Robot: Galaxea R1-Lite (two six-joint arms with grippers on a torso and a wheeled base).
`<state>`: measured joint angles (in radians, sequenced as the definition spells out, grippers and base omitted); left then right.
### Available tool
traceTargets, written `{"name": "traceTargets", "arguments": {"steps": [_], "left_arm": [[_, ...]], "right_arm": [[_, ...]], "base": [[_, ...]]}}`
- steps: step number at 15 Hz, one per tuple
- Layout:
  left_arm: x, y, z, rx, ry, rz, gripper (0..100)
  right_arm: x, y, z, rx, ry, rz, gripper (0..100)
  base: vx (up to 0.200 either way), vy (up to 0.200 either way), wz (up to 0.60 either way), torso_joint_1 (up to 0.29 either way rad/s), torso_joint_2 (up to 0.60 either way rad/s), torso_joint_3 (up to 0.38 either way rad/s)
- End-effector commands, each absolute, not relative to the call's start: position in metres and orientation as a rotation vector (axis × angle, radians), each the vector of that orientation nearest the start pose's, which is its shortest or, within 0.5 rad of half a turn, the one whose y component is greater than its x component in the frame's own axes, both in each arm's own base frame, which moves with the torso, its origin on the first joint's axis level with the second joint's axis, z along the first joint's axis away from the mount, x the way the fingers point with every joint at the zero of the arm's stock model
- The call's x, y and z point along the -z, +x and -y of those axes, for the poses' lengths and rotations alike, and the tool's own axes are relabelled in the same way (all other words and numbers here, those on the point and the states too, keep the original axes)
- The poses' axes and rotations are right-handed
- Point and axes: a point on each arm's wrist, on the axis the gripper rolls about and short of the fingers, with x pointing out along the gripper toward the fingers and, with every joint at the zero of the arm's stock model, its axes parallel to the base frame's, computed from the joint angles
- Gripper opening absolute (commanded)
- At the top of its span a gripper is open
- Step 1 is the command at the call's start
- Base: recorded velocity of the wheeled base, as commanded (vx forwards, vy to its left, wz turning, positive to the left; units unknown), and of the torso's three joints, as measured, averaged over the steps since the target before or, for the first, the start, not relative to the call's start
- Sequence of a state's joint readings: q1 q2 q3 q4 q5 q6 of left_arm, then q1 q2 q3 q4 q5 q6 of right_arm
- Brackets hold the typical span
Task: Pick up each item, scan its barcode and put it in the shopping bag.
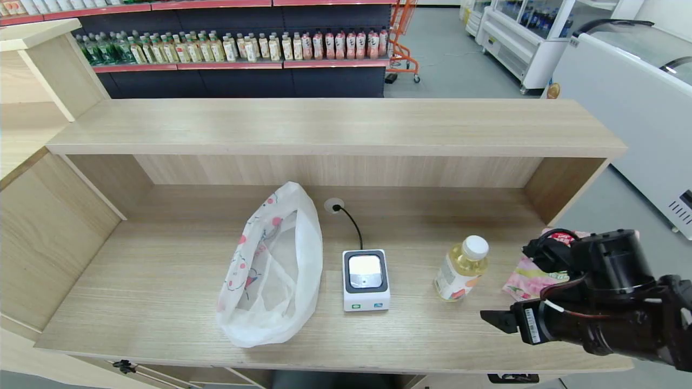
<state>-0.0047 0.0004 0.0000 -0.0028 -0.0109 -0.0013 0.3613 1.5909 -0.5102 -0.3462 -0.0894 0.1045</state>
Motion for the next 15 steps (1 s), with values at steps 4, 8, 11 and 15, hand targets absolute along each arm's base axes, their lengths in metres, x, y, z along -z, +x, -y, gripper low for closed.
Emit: {"name": "traceTargets", "arguments": {"steps": [4,8,11,15], "left_arm": [[-0.076,-0.023,0.000,0.015,-0.002,0.002,100],[-0.076,-0.023,0.000,0.015,-0.002,0.003,100],[-0.076,-0.023,0.000,0.015,-0.002,0.002,100],[-0.076,-0.023,0.000,0.015,-0.002,0.002,100]], "right_arm": [[-0.070,0.244,-0.108,-0.216,-0.117,-0.742,100],[-0.057,0.261,-0.114,-0.194,-0.112,-0.670,100],[-0.049,0.270,-0.124,-0.230,-0.139,-0.595,100],[-0.045,0.283,-0.130,-0.257,-0.189,-0.494,100]], "base": [[0.000,0.000,0.00,0.000,0.00,0.000],[0.000,0.000,0.00,0.000,0.00,0.000],[0.000,0.000,0.00,0.000,0.00,0.000],[0.000,0.000,0.00,0.000,0.00,0.000]]}}
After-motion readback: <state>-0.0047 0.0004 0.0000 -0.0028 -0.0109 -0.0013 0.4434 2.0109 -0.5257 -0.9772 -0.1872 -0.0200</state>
